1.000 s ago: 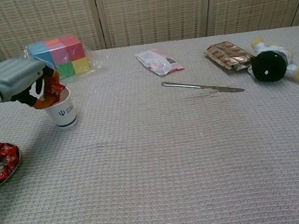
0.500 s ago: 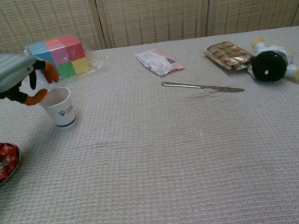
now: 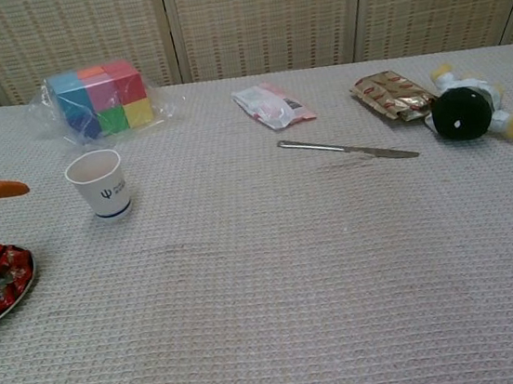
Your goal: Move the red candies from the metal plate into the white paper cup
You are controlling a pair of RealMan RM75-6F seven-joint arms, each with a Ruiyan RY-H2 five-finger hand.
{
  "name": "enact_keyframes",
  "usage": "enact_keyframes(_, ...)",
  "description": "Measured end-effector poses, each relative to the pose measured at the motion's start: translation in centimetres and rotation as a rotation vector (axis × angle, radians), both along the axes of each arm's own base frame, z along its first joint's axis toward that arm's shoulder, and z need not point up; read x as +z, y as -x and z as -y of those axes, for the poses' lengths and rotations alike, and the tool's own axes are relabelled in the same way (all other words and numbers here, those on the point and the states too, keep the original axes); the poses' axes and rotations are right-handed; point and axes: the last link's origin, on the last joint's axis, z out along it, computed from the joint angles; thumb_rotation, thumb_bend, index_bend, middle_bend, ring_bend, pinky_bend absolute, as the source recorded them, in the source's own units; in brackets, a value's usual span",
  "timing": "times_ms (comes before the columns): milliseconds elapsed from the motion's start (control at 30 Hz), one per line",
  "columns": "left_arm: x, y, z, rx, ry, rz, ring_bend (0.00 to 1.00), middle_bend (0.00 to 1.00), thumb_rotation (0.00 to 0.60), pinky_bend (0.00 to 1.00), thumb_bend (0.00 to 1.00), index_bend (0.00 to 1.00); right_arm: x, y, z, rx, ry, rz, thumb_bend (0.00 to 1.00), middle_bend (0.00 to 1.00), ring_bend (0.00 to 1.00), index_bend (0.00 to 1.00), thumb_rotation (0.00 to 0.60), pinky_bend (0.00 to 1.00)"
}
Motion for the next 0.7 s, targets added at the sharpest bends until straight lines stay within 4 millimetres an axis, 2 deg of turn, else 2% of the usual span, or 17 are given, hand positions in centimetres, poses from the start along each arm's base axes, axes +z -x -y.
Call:
enact_keyframes(167, -0.2, 1.8, 1.1, 0.056, 0.005, -0.054, 0.10, 0.00, 0.600, 0.93, 0.39, 0.00, -0.3, -0.1, 0.1, 0.003, -0.013, -0.004, 0.12, 0.00, 0.00, 0.00, 0.600, 0.00)
enact_keyframes(533, -0.5, 3.4, 1.9, 0.113, 0.031, -0.109, 0.10, 0.01, 0.600, 0.93, 0.39, 0.00, -0.5, -0.1, 0.1, 0.000, -0.018, -0.009, 0.12, 0.00, 0.00, 0.00, 0.600, 0.00)
enact_keyframes(700, -0.9, 4.2, 1.5, 0.130, 0.023, -0.133, 0.18, 0.07, 0.600, 0.93, 0.39, 0.06, -0.6, -0.1, 0.1, 0.002, -0.023, -0.009, 0.12, 0.00, 0.00, 0.00, 0.600, 0.00)
